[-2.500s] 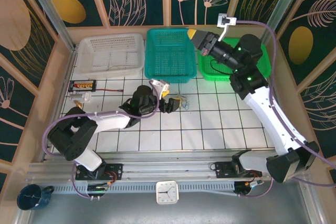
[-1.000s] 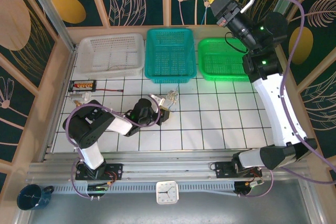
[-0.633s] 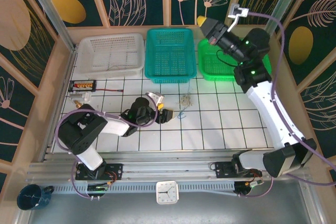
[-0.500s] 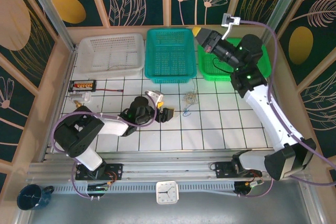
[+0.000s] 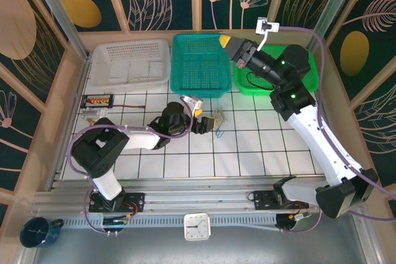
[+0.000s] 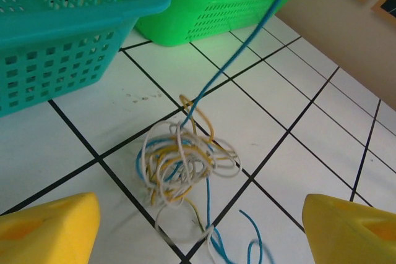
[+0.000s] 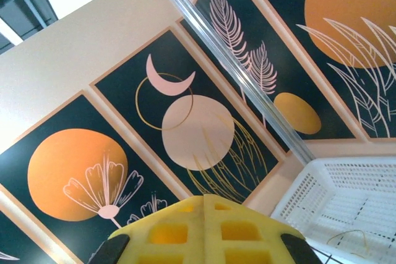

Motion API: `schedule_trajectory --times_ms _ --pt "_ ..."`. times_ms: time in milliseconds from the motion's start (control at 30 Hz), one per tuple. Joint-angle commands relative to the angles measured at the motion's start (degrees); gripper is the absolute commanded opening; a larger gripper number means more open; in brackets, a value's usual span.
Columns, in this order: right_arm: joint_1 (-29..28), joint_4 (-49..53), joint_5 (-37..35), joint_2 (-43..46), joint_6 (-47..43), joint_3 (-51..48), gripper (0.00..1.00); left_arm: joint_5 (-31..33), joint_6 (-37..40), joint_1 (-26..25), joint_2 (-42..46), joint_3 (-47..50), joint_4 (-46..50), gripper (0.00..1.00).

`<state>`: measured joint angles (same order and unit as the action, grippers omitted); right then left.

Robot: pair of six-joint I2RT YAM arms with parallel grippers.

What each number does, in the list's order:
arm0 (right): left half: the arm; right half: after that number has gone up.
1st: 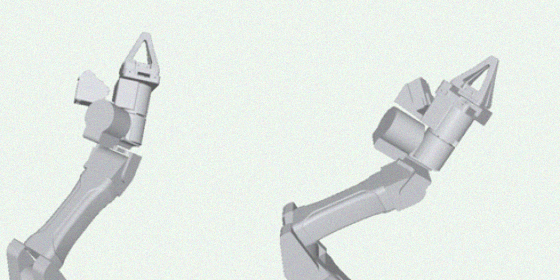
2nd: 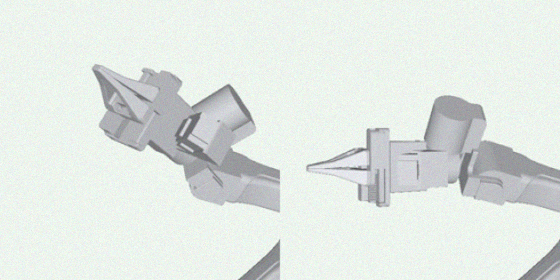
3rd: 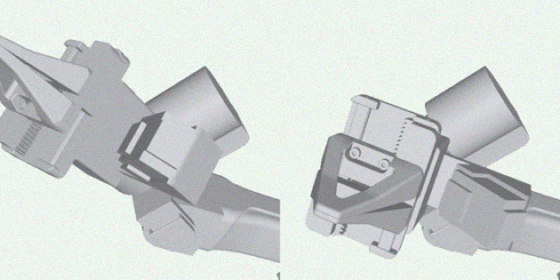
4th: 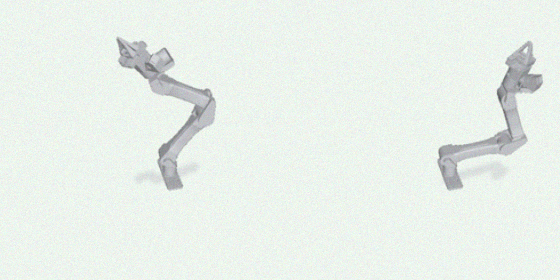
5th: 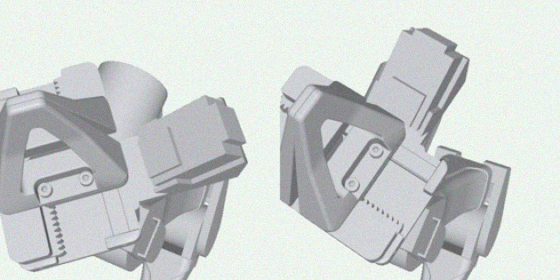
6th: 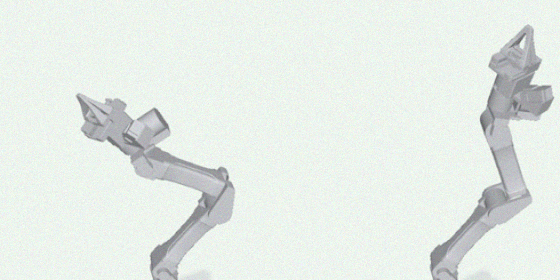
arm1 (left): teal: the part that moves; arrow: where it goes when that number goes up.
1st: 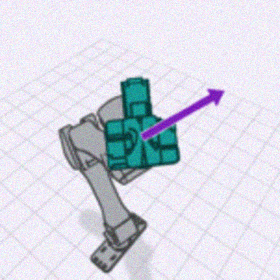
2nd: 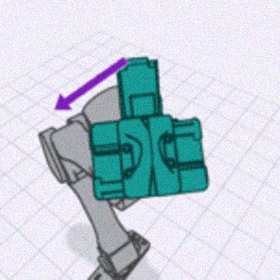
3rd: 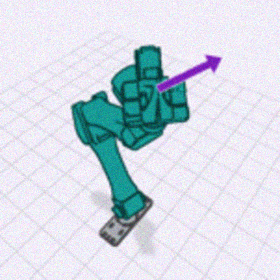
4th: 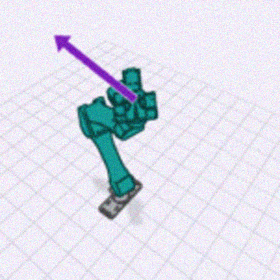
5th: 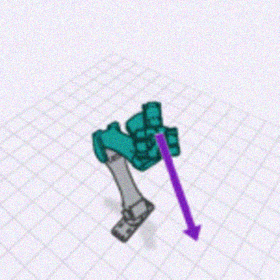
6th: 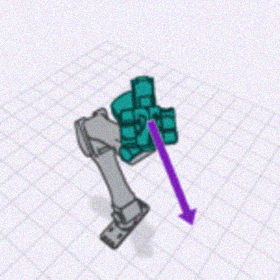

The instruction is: Untangle the cables

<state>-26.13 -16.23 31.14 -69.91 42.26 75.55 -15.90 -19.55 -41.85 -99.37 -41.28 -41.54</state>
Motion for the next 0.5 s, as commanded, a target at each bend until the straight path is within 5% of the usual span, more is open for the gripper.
schedule_trajectory --times_ms 0,200,467 --pt "-1.17 -1.08 -0.9 1.37 -1.42 2.26 0.0 -1.67 0.88 0.09 -2.83 -2.14 1.02 0.85" --pt "-2.9 -1.04 -1.08 0.91 -1.33 3.95 0.0 -2.08 0.54 -0.06 -5.79 -3.8 0.25 0.82" --pt "-4.89 -0.87 -1.77 0.56 -1.76 6.57 0.0 -2.07 0.22 -0.08 -8.79 -5.36 -0.91 0.54"
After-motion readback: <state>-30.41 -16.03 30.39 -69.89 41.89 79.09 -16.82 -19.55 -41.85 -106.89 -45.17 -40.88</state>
